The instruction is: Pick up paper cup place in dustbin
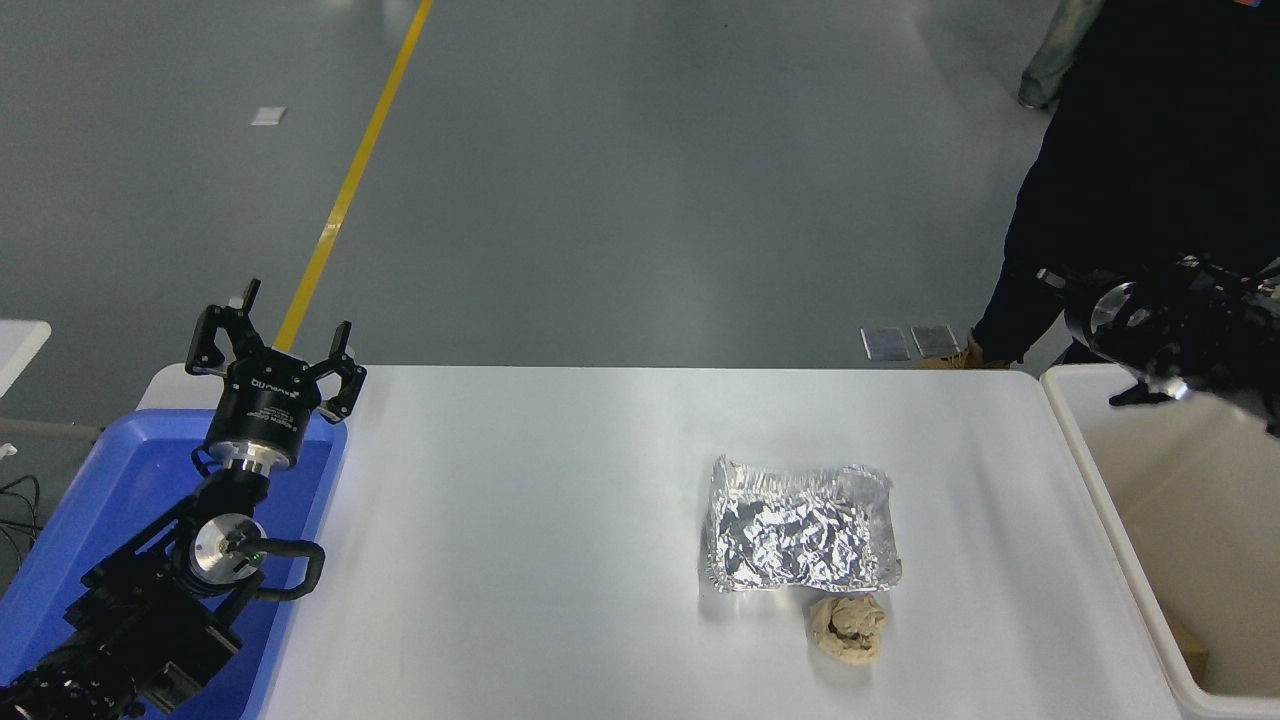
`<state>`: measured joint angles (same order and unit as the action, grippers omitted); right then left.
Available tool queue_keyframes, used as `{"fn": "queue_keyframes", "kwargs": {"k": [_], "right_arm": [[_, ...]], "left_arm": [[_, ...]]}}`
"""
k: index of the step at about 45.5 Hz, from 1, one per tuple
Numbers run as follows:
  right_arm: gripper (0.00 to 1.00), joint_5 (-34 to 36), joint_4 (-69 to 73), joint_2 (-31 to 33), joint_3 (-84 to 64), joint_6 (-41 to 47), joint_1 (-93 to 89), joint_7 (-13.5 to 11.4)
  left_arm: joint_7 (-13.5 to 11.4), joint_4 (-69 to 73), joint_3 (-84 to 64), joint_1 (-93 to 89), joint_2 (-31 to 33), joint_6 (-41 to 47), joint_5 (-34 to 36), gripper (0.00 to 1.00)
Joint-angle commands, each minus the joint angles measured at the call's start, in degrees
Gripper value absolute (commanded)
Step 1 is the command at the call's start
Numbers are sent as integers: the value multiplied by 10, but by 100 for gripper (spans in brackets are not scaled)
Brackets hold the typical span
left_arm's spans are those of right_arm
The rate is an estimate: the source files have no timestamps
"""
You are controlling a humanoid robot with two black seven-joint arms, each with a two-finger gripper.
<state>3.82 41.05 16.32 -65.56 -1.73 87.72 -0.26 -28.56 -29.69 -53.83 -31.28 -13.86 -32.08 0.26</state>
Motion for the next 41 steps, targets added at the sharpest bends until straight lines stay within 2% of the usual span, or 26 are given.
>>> {"fn": "queue_keyframes", "kwargs": {"k": [1, 20, 28, 41], "right_arm": [[100, 1, 94, -57, -76, 77, 139, 0], [100, 3, 223, -150, -76, 375, 323, 0], [100, 3, 264, -149, -64, 467, 368, 0], [100, 3, 325, -142, -55, 467, 428, 0]], "left_arm": [[0, 1, 0, 0, 0, 0, 0, 98], [0, 0, 0, 0, 0, 0, 0, 98], [-1, 1, 0, 1, 0, 0, 0, 98], [-1, 1, 0, 1, 0, 0, 0, 98]]}}
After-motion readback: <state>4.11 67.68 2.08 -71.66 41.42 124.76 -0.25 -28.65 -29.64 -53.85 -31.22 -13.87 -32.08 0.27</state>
